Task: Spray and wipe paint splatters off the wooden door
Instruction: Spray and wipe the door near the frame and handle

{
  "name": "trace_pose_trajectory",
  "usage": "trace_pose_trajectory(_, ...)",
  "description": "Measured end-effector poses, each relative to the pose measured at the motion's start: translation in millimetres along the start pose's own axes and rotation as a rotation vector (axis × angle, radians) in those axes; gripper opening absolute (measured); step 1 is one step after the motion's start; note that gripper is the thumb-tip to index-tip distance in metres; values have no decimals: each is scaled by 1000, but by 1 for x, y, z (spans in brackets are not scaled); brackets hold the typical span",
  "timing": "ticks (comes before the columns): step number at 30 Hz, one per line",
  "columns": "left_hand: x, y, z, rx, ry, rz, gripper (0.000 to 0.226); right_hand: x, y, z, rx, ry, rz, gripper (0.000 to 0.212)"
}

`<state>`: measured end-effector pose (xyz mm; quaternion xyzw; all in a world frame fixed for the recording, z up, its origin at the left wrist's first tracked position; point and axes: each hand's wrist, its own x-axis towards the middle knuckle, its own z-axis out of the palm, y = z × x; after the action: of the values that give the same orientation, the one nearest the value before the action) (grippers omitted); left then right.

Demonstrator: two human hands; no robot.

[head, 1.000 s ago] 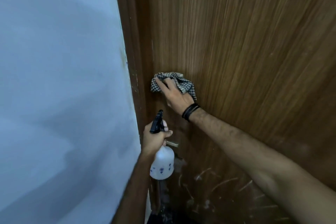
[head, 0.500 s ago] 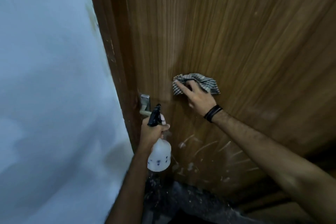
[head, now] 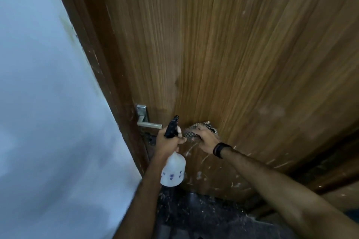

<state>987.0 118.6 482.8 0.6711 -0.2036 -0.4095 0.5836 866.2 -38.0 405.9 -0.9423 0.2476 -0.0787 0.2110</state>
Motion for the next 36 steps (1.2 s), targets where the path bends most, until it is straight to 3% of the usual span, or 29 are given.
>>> trace_pose_trajectory(4,-6,34,9,34,35,89,26,15,-38,-43,316,302,-3,36)
trace_pose_trajectory(9,-27,86,23,87,91,227,22,15,-71,-111,468,650,-80,32)
trace_pose_trajectory(17,-69,175,60,164,81,432,24,-13,-98,-234,403,1144,-198,46)
trace_pose_trajectory(22,-92,221,84,145,49,513,26,-13,-115,-336,214,1463,-264,38)
trace_pose_trajectory(24,-98,235,91,132,47,523,25,-1,-110,-362,-42,1407,-333,44)
trace_pose_trajectory(26,-103,244,99,127,55,515,24,10,-97,-366,-378,1224,-494,56)
trace_pose_trajectory(29,-105,246,102,142,70,505,22,19,-74,-337,-753,1009,-636,54)
trace_pose_trajectory(32,-104,248,94,179,46,519,20,19,-66,-316,-716,979,-593,55)
trace_pose_trajectory(36,-101,266,77,197,74,538,21,25,-88,-348,-688,1072,-575,60)
